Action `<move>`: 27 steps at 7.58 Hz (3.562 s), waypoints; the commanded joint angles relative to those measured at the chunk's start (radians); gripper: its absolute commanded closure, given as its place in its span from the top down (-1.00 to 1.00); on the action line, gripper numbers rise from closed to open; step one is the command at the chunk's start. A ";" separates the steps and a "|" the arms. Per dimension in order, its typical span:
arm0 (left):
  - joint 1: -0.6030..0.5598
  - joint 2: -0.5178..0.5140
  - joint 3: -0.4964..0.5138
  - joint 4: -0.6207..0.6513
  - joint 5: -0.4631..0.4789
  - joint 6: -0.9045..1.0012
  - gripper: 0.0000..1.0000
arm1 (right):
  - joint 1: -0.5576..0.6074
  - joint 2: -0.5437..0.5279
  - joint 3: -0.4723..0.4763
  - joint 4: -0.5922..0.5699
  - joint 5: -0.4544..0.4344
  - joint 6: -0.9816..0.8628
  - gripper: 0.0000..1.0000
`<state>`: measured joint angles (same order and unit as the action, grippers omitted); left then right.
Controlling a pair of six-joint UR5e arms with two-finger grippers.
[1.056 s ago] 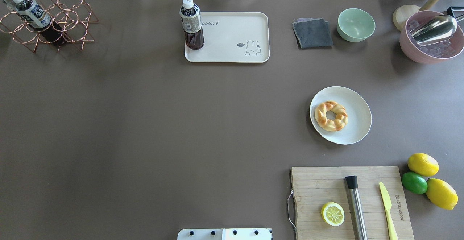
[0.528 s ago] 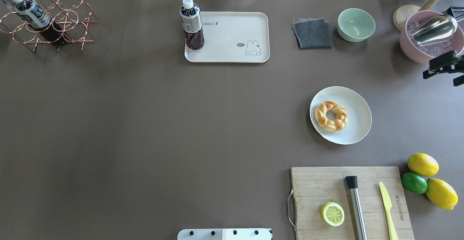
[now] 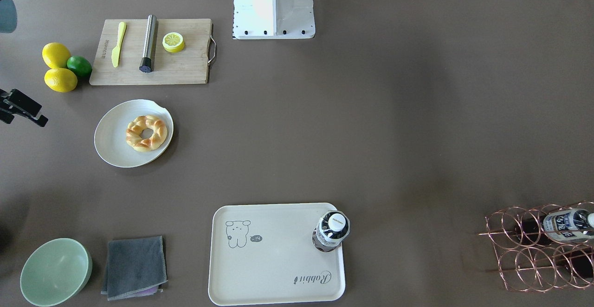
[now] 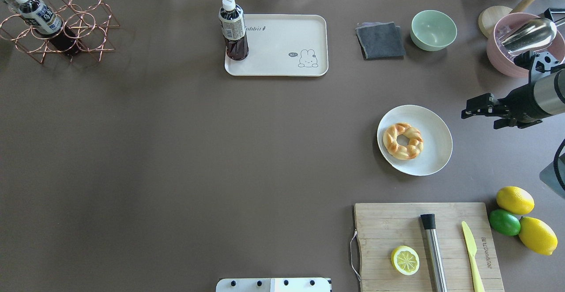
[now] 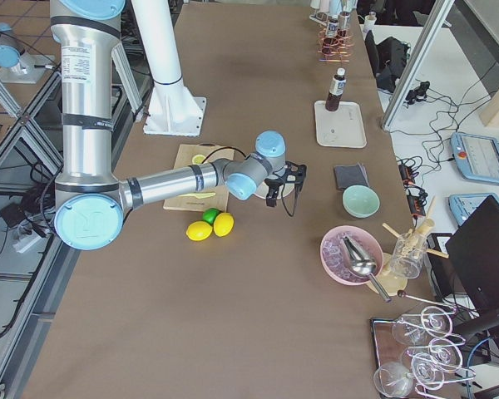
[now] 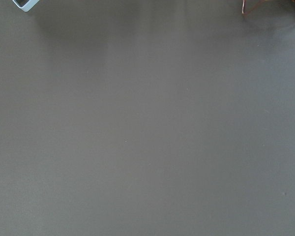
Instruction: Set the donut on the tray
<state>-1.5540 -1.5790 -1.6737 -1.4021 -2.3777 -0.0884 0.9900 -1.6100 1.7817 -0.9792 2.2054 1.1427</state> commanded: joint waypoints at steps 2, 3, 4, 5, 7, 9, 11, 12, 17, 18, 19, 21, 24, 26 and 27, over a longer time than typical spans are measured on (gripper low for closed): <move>0.000 -0.004 -0.003 -0.001 0.000 -0.001 0.97 | -0.077 0.001 -0.041 0.019 -0.050 0.028 1.00; 0.000 -0.006 -0.003 -0.001 0.000 -0.001 0.97 | -0.093 0.002 -0.063 0.027 -0.059 0.028 1.00; 0.000 -0.010 -0.003 0.000 0.000 -0.001 0.97 | -0.105 0.007 -0.070 0.039 -0.065 0.034 1.00; 0.000 -0.010 -0.001 0.000 0.000 -0.001 0.97 | -0.123 0.021 -0.080 0.040 -0.082 0.051 1.00; 0.000 -0.012 0.000 0.000 0.000 -0.001 0.97 | -0.160 0.054 -0.099 0.042 -0.107 0.098 1.00; 0.000 -0.012 0.000 0.000 0.000 -0.001 0.97 | -0.177 0.058 -0.114 0.042 -0.127 0.098 0.99; 0.000 -0.012 0.006 0.000 0.000 0.001 0.97 | -0.195 0.058 -0.111 0.042 -0.165 0.126 0.17; 0.000 -0.013 0.006 -0.001 0.000 0.001 0.97 | -0.202 0.058 -0.110 0.042 -0.168 0.162 -0.99; 0.000 -0.012 0.006 0.000 0.000 0.001 0.97 | -0.189 0.042 -0.024 0.042 -0.150 0.178 -1.00; 0.000 -0.010 0.006 0.000 0.000 0.001 0.97 | -0.159 0.044 -0.016 0.042 -0.110 0.178 -1.00; 0.000 -0.010 0.006 0.000 0.000 0.001 0.97 | -0.115 0.042 0.002 0.042 -0.057 0.178 -1.00; 0.000 -0.004 0.006 0.000 0.000 0.001 0.97 | -0.032 0.048 0.005 0.042 0.028 0.178 -1.00; 0.000 -0.001 0.006 0.000 0.000 0.003 0.97 | 0.004 0.141 -0.014 0.088 0.051 0.297 -1.00; 0.000 -0.004 0.006 -0.001 0.000 0.001 0.97 | -0.002 0.310 -0.111 0.089 0.043 0.449 -1.00; 0.000 -0.004 0.005 0.000 0.000 -0.001 0.96 | -0.019 0.420 -0.213 0.089 0.030 0.500 -1.00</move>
<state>-1.5539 -1.5820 -1.6678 -1.4034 -2.3777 -0.0872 0.9887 -1.3639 1.7074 -0.8913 2.2505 1.5361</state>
